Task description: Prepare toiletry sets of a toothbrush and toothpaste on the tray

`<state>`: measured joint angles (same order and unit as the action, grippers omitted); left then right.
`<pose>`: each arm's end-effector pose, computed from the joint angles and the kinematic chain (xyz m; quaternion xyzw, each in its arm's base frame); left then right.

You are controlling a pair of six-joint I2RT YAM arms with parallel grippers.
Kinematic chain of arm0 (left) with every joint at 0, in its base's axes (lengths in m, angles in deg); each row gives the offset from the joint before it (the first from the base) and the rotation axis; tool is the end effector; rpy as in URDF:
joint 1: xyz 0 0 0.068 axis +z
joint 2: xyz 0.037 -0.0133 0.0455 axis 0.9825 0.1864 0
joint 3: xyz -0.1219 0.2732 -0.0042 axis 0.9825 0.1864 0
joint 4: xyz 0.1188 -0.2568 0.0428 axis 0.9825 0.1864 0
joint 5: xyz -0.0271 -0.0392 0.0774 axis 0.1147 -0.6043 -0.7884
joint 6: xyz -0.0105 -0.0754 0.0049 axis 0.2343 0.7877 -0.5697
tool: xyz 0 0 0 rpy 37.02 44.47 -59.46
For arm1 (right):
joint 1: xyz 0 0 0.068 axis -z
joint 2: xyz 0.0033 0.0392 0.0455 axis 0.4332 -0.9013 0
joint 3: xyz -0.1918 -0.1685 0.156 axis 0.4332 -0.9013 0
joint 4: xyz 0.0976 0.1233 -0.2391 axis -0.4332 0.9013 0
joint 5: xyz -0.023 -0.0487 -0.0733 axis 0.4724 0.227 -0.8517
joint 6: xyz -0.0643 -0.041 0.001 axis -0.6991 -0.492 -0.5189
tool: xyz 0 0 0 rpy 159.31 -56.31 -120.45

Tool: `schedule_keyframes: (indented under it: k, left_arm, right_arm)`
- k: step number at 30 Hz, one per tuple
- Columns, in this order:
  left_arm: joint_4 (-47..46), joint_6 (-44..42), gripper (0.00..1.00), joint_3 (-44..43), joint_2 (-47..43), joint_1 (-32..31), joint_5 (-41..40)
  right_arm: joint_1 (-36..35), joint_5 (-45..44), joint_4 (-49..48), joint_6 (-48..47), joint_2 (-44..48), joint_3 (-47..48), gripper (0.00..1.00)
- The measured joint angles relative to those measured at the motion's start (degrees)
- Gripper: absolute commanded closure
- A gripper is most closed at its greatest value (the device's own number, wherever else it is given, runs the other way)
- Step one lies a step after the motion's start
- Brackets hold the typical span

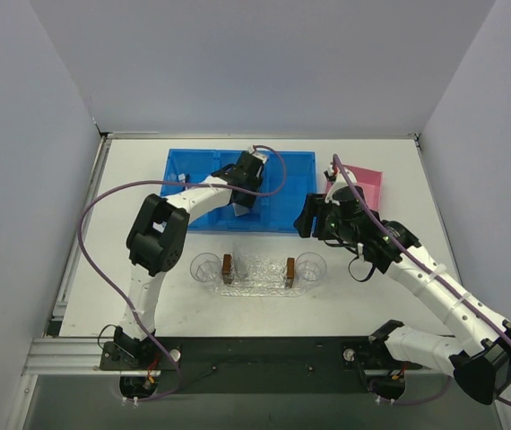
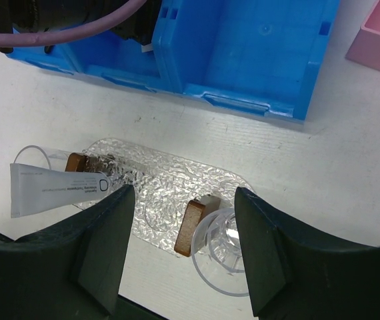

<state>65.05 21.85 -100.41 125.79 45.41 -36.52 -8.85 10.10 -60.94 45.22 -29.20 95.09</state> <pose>0.4543 -0.2854 0.1648 0.1812 0.9226 0.0004 0.3405 0.2346 0.1642 0.3500 -0.0639 0.8243 0.3002 0.4757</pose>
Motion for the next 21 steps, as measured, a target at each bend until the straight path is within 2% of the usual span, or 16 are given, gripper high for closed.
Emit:
schedule_keyframes:
  k: [5,15,21]
  left_arm:
    - [0.0,0.0,0.48,0.2,-0.2,-0.2,-2.0]
    - [-0.9,0.2,0.36,2.1,-3.1,-0.3,-8.5]
    - [-0.2,0.1,0.34,-0.8,-3.0,0.0,-9.6]
  right_arm:
    - [0.0,0.4,-0.1,0.0,-0.1,-0.5,0.44]
    - [0.0,2.1,-1.4,0.0,-1.2,-0.5,0.44]
    - [0.1,2.6,-1.7,0.0,-1.2,-0.6,0.44]
